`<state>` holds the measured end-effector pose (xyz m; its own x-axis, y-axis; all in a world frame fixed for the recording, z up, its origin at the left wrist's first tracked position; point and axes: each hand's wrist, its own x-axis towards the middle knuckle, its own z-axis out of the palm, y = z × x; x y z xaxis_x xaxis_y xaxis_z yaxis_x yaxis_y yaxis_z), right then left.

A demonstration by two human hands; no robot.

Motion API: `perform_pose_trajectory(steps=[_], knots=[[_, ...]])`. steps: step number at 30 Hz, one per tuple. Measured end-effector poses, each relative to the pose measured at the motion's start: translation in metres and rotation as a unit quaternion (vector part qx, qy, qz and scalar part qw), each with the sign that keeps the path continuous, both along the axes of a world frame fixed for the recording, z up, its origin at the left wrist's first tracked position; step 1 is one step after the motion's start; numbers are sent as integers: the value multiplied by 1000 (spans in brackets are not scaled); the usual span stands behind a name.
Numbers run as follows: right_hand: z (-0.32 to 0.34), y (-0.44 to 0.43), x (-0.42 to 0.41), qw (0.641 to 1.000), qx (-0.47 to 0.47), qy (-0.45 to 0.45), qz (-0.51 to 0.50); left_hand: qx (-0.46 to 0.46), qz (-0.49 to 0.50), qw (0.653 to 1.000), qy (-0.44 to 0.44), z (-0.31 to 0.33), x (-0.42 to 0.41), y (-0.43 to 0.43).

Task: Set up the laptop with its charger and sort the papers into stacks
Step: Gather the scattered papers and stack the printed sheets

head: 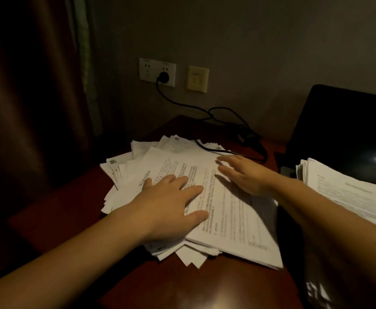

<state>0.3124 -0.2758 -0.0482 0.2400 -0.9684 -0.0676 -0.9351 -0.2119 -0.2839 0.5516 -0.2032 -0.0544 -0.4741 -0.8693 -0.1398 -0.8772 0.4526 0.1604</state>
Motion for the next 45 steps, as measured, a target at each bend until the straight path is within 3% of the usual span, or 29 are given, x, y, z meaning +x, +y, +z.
perform_pose_trajectory(steps=[6, 8, 13, 23, 30, 37, 41, 45], knots=[[9, 2, -11, 996, -34, 82, -24, -12, -29, 999, -4, 23, 7, -14], [14, 6, -6, 997, -21, 76, -23, -9, -41, 999, 4, 32, 2, -44], [20, -1, 6, 997, 52, 49, -42, 29, -43, 996, -75, 33, -5, -121], [22, -23, 24, 989, 128, 17, -65, 92, 47, 994, -39, 33, -25, -140], [29, -20, 35, 997, 65, 45, -24, 97, 75, 992, 14, 30, -19, -129], [42, -12, 43, 998, -38, 9, 51, -26, -10, 992, 124, 31, -3, -113], [59, -7, 46, 996, -60, 29, 61, -205, -44, 974, 91, 50, 0, -98], [80, 3, 30, 992, -79, -93, 14, -358, 6, 932, 55, 56, 2, -94]])
